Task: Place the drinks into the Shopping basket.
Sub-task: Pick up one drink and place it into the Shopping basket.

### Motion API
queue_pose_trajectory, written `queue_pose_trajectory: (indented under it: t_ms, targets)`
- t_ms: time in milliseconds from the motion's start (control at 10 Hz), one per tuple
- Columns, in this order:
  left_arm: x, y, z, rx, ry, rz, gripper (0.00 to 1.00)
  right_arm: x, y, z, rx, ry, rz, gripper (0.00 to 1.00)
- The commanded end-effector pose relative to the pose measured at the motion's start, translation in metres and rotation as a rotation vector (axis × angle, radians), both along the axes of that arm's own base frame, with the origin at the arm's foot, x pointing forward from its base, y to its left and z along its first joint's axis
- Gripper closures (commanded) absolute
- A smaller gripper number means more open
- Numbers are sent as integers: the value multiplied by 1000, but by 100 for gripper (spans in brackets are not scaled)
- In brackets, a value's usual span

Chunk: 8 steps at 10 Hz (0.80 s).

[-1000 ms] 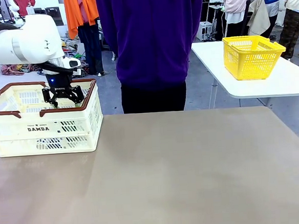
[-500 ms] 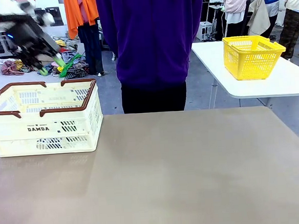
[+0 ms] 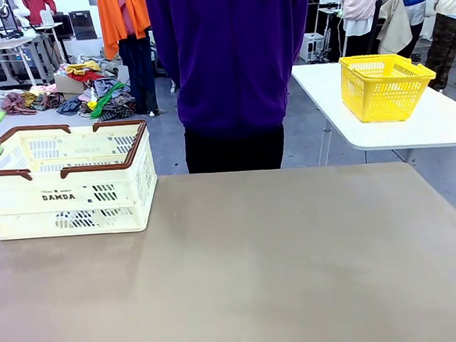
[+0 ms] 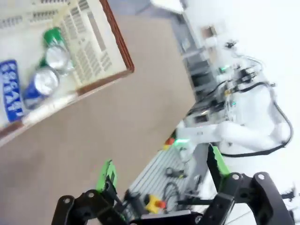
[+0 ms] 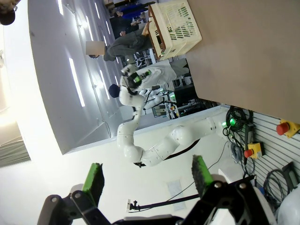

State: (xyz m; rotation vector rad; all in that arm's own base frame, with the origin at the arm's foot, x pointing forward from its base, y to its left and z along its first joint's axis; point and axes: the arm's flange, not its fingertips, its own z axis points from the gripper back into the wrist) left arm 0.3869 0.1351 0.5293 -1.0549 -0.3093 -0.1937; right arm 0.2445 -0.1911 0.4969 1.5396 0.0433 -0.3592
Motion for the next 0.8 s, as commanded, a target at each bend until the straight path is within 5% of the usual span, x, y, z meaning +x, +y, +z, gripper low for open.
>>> queue_pose_trajectory:
  t_ms: [0, 100, 200, 700]
  targets:
    - [-37, 32, -35, -313, -33, 90, 0, -1, 0, 3, 2, -10, -2, 0]
    - [-43, 49, -40, -458, 48, 258, 0, -1, 0, 3, 2, -10, -2, 0]
    - [-30, 23, -29, -156, -1, 56, 0, -1, 0, 3, 2, -10, -2, 0]
    - [-30, 23, -29, -156, -1, 56, 0, -1, 0, 3, 2, -10, -2, 0]
